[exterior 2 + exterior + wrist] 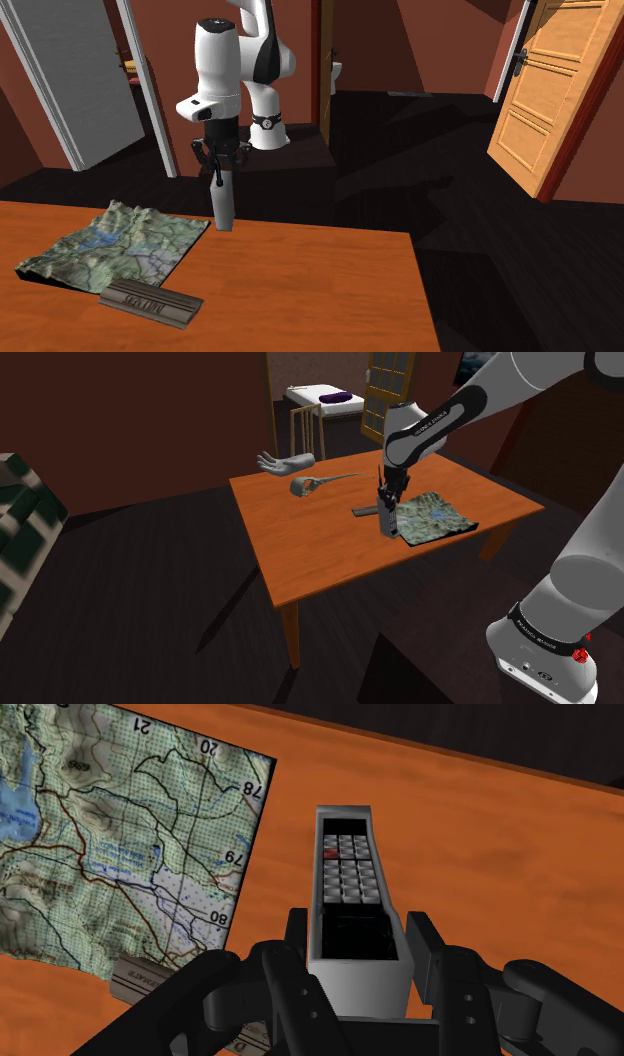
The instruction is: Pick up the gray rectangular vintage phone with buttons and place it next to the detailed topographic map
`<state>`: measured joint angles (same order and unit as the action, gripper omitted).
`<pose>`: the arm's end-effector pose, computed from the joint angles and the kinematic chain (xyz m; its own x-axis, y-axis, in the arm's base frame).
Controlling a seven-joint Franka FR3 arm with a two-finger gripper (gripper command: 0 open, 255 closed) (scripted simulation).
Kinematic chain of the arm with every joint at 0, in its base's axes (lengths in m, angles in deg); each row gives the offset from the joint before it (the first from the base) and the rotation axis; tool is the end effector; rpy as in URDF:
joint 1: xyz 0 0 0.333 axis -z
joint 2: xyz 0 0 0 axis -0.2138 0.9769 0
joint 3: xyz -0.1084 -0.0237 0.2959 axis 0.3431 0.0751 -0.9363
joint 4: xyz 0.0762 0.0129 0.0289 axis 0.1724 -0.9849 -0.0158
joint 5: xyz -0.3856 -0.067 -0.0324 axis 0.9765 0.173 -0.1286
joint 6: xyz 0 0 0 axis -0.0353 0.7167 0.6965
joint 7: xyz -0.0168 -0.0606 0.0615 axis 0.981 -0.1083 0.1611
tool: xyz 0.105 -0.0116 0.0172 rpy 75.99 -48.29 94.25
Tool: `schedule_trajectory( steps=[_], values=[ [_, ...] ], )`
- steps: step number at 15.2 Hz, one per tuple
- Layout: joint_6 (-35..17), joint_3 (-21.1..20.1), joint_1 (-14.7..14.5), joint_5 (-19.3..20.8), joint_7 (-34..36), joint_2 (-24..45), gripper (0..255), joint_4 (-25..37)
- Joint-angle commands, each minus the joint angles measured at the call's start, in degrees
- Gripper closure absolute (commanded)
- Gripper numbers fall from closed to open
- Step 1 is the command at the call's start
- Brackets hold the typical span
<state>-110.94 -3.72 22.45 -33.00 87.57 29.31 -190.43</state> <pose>0.5271 -0.0860 0.2964 0.9968 -0.0581 -0.0540 -0.0509 -0.9908 0.1253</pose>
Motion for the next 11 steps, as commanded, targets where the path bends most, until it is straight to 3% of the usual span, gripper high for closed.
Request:
schedule_trajectory(
  steps=[1,11],
  values=[
    [-1.52,0.12,0.06,0.29,0.23,1.01,255,-0.45],
    [-7.16,0.52,-0.06,1.60,1.68,5.97,255,-1.22]
  ],
)
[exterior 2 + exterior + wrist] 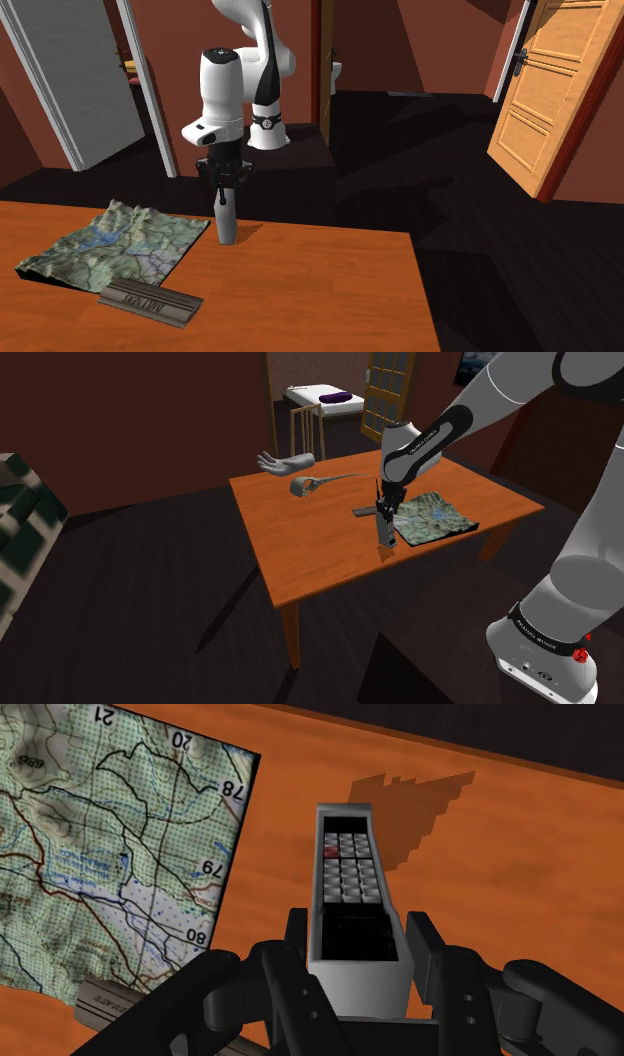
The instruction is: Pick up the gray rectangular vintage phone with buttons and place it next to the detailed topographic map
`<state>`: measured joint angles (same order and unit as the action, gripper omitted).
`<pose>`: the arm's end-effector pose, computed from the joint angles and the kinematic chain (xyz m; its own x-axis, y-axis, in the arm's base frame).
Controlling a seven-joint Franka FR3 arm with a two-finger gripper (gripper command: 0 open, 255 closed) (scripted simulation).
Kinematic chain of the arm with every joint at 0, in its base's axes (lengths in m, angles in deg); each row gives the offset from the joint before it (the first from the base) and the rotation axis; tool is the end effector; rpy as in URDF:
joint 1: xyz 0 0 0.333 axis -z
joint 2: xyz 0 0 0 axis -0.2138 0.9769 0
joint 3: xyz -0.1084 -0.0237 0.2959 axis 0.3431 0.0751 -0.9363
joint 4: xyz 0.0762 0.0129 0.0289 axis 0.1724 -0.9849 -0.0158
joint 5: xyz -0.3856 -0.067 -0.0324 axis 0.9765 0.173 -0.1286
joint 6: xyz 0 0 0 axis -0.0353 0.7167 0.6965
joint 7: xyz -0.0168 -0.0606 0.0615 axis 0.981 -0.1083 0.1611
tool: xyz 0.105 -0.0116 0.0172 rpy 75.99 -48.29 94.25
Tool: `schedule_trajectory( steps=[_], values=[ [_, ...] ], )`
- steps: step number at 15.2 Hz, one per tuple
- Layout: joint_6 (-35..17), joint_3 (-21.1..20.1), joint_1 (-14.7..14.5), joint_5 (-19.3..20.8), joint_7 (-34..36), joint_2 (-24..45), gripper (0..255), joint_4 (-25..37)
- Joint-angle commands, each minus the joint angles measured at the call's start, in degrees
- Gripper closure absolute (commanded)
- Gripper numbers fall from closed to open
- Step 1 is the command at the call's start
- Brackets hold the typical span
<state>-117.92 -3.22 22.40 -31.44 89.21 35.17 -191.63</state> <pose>0.5263 -0.0869 0.2435 0.9969 -0.0580 -0.0540 -0.0509 -0.9908 0.1252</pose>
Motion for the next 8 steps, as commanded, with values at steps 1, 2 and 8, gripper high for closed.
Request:
schedule_trajectory(
  steps=[1,2,8],
  values=[
    [-0.19,0.02,-0.01,0.05,0.05,0.11,255,-0.01],
    [-0.19,0.02,-0.01,0.05,0.05,0.11,255,-0.01],
    [-0.16,0.01,-0.02,0.04,0.06,0.09,0,-0.01]
  ],
)
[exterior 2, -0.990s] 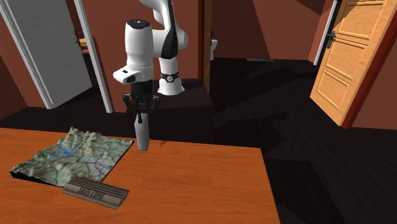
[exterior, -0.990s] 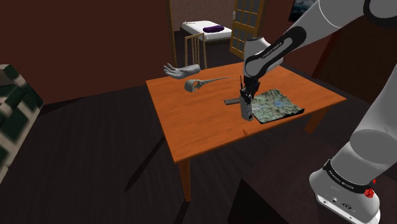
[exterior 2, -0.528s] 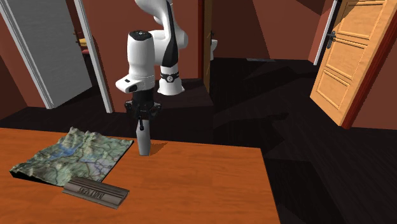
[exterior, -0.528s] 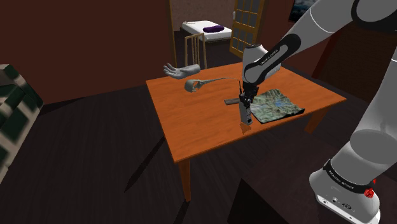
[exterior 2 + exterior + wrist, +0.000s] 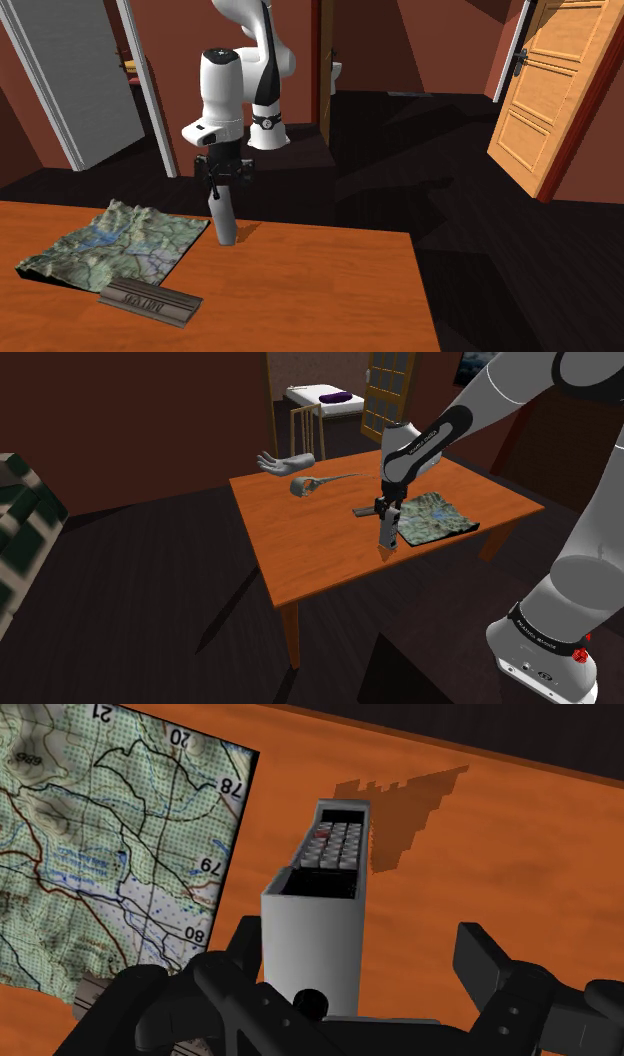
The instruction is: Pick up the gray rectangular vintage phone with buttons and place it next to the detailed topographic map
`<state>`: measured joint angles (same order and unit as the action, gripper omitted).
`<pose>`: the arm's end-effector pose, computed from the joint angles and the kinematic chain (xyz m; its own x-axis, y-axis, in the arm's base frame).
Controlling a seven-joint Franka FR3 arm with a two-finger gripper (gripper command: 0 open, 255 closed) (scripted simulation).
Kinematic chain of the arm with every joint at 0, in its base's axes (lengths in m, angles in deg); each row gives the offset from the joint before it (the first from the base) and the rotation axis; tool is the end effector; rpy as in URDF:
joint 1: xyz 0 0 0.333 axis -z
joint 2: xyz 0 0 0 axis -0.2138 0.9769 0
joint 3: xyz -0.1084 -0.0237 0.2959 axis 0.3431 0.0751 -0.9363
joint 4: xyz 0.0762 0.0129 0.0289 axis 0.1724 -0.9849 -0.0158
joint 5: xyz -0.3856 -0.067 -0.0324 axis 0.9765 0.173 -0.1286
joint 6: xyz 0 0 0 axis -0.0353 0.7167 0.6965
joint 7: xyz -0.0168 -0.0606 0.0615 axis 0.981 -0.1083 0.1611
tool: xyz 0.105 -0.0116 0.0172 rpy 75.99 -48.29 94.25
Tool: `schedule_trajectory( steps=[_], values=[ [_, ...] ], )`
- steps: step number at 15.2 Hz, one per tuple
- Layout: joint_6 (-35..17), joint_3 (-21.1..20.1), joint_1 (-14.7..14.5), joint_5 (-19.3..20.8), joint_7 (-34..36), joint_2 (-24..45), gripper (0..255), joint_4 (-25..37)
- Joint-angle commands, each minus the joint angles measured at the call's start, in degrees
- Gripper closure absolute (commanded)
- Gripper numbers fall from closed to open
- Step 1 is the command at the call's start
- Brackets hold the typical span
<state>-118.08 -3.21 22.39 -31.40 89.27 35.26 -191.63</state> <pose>0.5265 -0.0868 0.2429 0.9969 -0.0581 -0.0527 -0.0512 -0.9908 0.1253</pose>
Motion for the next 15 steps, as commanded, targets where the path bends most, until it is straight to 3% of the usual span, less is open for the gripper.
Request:
schedule_trajectory(
  steps=[1,3,7,15],
  values=[
    [0.00,0.00,0.00,0.00,0.00,0.00,0,0.00],
    [-0.02,0.01,0.01,0.01,-0.01,0.02,0,-0.01],
    [6.68,-0.74,-0.28,-1.48,-0.98,-5.29,0,1.38],
    [6.68,-0.73,-0.29,-1.49,-0.98,-5.29,0,1.38]
  ],
)
